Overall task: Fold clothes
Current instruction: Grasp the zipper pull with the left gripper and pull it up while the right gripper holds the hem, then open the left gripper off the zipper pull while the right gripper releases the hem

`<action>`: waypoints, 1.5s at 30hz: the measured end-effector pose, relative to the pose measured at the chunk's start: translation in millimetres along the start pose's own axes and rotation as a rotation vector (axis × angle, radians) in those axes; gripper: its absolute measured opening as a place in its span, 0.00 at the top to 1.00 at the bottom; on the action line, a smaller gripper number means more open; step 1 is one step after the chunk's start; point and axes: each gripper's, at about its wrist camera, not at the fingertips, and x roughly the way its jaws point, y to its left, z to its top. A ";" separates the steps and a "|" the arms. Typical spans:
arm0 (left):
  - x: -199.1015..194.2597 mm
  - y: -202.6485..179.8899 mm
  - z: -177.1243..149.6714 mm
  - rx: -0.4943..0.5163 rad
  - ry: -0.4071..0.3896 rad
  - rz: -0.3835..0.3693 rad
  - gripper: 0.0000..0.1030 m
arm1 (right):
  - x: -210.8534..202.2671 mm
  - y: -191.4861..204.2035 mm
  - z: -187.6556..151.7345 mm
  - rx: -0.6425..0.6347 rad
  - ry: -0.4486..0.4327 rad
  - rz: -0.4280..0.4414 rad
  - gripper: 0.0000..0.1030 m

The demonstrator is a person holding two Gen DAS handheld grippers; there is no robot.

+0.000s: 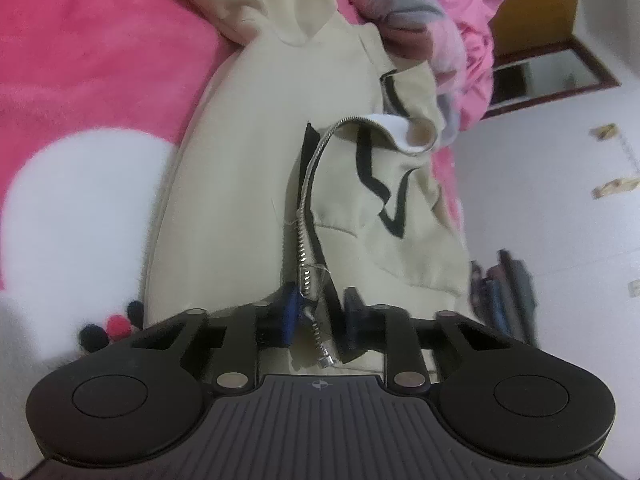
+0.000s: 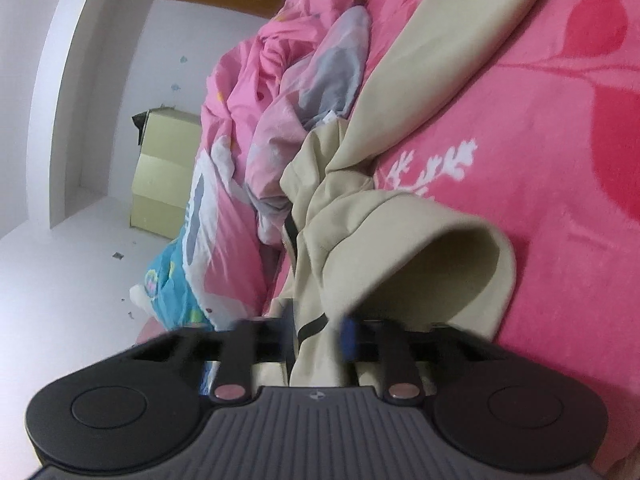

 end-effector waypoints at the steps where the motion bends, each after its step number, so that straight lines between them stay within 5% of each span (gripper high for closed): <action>1: -0.6 -2.1 -0.7 -0.002 0.004 -0.007 0.86 | -6.0 1.7 1.9 -0.001 -0.022 0.027 0.97; 5: -3.7 -11.0 -10.6 -0.028 0.040 -0.164 0.86 | -31.1 3.4 11.7 0.011 -0.118 0.134 0.97; 8: 15.5 -12.1 -24.4 -0.005 0.093 -0.138 0.86 | -39.8 -15.5 25.2 0.093 -0.148 0.152 0.96; 12: 39.5 -0.2 -37.1 -0.058 0.147 -0.135 0.88 | -20.4 -26.0 27.4 0.118 -0.050 0.082 0.96; 19: 40.3 -30.4 -50.4 0.067 0.193 -0.223 0.88 | -71.0 -14.6 61.9 0.016 -0.236 0.186 0.98; 25: 50.3 -36.1 -58.6 0.156 0.227 -0.150 0.89 | -76.3 -60.2 57.4 0.156 -0.210 0.146 0.98; 36: 55.0 -47.0 -63.1 0.265 0.252 -0.083 0.89 | -88.8 -69.1 62.9 0.132 -0.234 0.132 0.98; 45: 54.5 -33.6 -69.1 0.277 0.276 -0.057 0.84 | -101.9 -99.7 56.0 0.174 -0.214 -0.045 0.98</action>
